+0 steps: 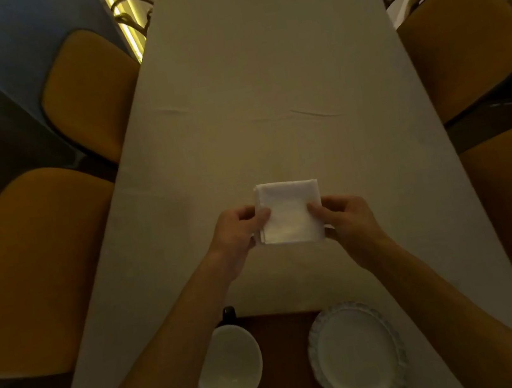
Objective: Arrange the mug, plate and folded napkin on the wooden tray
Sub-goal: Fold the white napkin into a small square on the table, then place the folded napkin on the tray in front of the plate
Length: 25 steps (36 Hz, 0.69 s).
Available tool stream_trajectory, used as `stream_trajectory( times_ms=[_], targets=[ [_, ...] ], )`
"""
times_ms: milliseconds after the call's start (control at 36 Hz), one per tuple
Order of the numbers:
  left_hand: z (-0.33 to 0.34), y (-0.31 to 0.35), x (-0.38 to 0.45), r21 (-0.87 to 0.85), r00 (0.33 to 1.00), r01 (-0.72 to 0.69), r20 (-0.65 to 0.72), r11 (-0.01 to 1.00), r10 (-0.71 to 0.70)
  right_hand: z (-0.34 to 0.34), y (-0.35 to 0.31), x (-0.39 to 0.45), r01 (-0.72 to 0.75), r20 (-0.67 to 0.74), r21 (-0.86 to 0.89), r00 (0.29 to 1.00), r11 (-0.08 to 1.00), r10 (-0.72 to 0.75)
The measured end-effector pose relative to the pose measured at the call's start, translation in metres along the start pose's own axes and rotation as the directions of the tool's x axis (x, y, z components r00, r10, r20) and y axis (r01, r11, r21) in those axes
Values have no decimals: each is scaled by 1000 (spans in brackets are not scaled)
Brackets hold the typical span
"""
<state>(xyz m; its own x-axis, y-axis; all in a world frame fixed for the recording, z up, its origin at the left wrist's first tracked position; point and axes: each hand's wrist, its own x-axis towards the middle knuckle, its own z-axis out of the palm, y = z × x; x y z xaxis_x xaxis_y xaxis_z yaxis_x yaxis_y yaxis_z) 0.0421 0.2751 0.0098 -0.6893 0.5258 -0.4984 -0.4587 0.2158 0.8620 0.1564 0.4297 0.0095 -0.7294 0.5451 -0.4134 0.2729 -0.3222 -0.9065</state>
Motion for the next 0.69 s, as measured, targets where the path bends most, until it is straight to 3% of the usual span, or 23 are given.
stream_trajectory(
  times_ms=[139,472,694],
  targets=[
    [1,14,-36,11,1000,-5,-2,1000,5,-2,-20,-31,80,-45,-140,995,987,-87],
    [8,24,-136,26,997,-22,-78,999,24,-4,-38,-121,61,-29,-70,998,996,-63],
    [0,10,-188,5,1000,15,-6,1000,-15,-5,-32,-186,63,-17,-82,998,995,-64]
  ],
)
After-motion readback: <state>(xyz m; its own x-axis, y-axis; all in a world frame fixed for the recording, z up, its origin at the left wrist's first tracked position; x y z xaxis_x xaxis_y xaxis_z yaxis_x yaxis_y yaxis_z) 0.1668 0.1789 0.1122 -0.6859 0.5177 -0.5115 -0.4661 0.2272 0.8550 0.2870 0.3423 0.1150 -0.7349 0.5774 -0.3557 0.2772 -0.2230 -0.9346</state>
